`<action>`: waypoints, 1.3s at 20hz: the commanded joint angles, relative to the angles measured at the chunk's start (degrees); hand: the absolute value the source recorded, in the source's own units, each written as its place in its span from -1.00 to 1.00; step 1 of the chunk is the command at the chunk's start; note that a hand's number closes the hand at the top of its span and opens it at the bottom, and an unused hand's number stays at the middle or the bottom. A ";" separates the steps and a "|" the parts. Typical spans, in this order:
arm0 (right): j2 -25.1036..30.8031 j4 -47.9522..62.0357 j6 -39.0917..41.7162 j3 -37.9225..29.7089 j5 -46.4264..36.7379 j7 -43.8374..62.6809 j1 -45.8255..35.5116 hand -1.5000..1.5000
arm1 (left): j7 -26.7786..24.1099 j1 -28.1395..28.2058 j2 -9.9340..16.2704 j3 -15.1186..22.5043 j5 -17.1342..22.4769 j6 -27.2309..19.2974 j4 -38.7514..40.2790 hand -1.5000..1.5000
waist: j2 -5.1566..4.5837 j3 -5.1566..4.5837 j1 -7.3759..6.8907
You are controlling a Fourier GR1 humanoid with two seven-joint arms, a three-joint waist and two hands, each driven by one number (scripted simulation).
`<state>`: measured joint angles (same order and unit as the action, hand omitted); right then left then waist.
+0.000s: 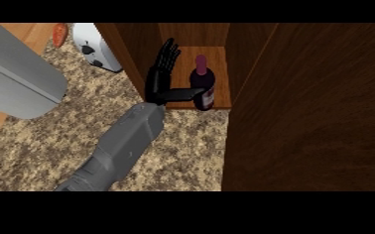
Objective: Pick up the wine, place it into the cabinet and close the cabinet
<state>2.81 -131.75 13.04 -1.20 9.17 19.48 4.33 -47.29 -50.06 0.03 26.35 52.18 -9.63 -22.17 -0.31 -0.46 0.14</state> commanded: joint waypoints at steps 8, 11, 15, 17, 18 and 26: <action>-1.13 -2.64 -1.49 2.05 -2.66 1.20 0.46 -1.00 | 11.35 18.63 10.58 9.60 -5.99 -5.30 -36.35 -1.00 | 1.17 0.51 -2.44; -2.48 -3.56 -1.80 4.15 -3.33 1.49 3.32 -1.00 | 15.92 24.32 14.61 10.55 -5.76 -8.85 -50.17 -1.00 | 1.14 0.53 -2.24; -2.18 -3.26 -2.06 5.07 -4.71 1.96 0.40 -1.00 | 20.81 30.20 18.45 11.67 -8.87 -15.70 -65.21 -1.00 | 0.69 0.49 -1.15; -1.18 -1.25 -1.62 3.34 -3.24 1.68 -2.29 -1.00 | 22.47 34.17 20.95 12.39 -9.40 -17.91 -73.49 -1.00 | 0.69 0.50 -1.46; -0.86 -3.73 -1.27 2.98 -2.45 2.62 0.79 -1.00 | 23.64 35.93 22.51 11.44 -9.63 -17.09 -75.19 -1.00 | 0.60 0.49 -0.82; 8.62 -6.42 8.36 3.42 1.30 7.58 -1.48 1.00 | 23.71 44.64 27.61 7.67 -10.81 -17.61 -84.93 -1.00 | 0.53 0.43 -0.75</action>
<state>6.89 -134.99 17.15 1.76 7.82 23.15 3.63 -24.08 -8.73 24.45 36.98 40.59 -27.86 -103.26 0.25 0.02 -0.70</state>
